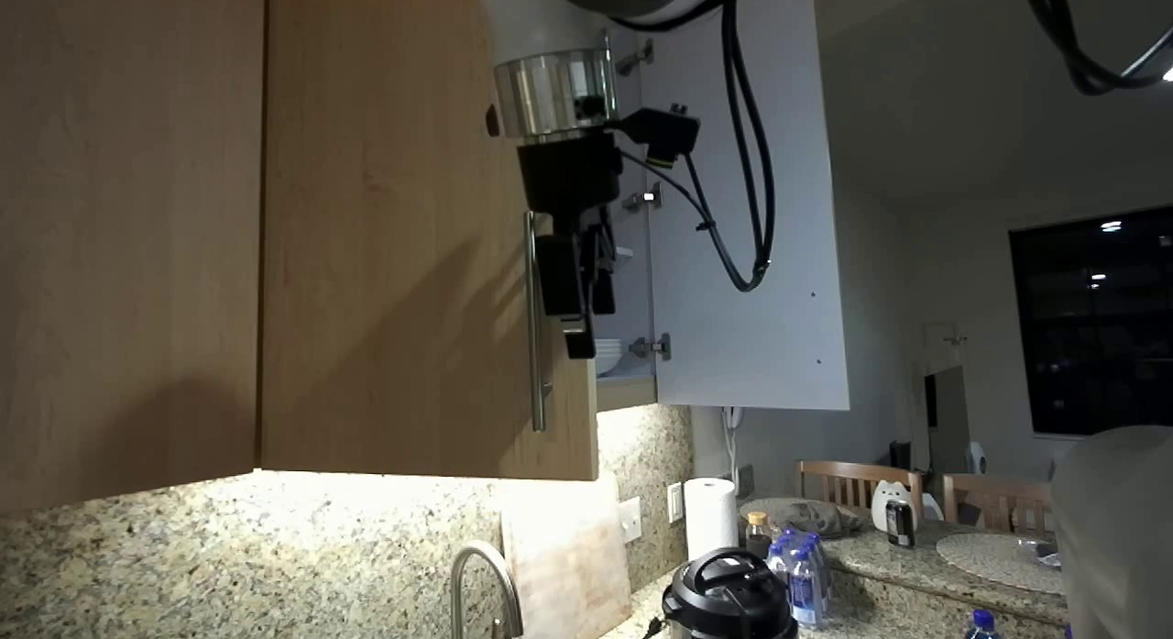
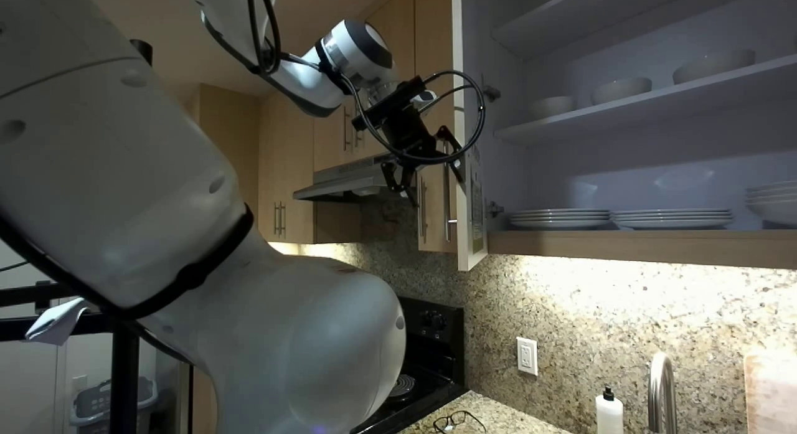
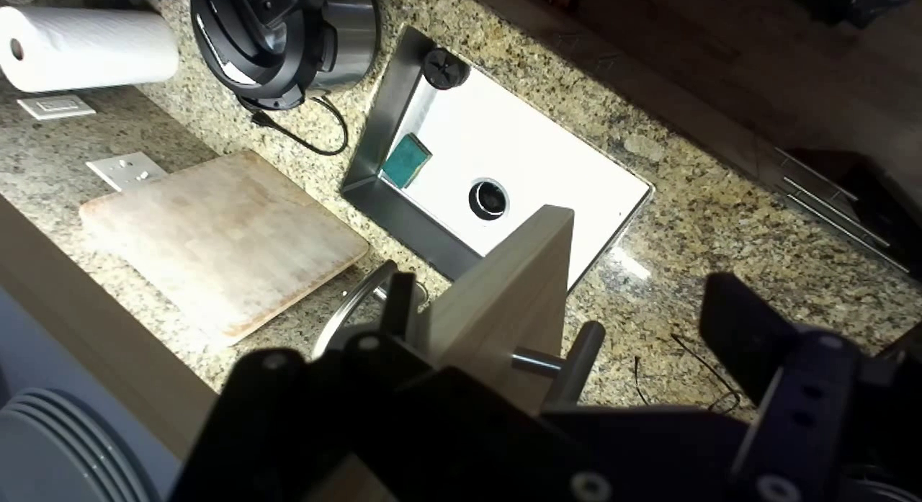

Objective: Close the top left cabinet door

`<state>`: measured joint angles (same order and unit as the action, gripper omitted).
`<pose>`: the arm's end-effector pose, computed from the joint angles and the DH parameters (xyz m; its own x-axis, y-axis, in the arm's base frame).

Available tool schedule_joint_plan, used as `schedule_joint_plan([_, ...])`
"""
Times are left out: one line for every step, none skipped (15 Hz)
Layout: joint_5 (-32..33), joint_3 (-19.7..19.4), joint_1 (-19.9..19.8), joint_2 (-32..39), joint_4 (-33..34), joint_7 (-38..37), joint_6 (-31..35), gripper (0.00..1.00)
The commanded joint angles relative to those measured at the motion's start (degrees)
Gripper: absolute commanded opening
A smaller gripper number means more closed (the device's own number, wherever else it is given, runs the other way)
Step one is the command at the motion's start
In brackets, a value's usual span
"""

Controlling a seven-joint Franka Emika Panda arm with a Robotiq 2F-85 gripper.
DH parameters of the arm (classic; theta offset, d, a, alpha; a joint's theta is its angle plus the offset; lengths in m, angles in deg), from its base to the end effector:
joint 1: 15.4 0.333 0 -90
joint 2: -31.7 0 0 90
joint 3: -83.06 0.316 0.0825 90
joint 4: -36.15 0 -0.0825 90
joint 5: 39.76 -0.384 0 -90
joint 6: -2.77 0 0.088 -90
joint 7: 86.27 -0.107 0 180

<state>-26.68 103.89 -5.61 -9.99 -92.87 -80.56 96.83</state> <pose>0.2874 0.1887 0.6168 0.8406 0.5408 0.0308 0.4698 -0.7561 0.4556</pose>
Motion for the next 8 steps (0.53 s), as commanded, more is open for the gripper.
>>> schedule_joint_plan([-0.04,-7.03,-1.62,6.40,6.51,-0.22,-1.01,1.00])
schedule_joint_plan([-0.41,-8.35,-2.19,7.38,8.00,-0.64,-1.00,1.00])
schedule_joint_plan([-1.30,-10.23,-2.86,9.06,10.30,-0.79,-1.36,1.00])
schedule_joint_plan([-2.08,-11.86,-3.28,10.36,12.24,-1.34,-0.74,1.00])
schedule_joint_plan([-3.34,-12.87,-3.25,11.09,13.31,-2.88,-0.13,1.00])
schedule_joint_plan([-4.36,-13.71,-3.25,11.61,14.17,-3.90,0.72,1.00])
schedule_joint_plan([-5.45,-14.35,-3.30,11.97,14.96,-4.31,1.34,1.00])
schedule_joint_plan([-5.88,-14.18,-3.35,12.50,15.43,-5.48,2.12,1.00])
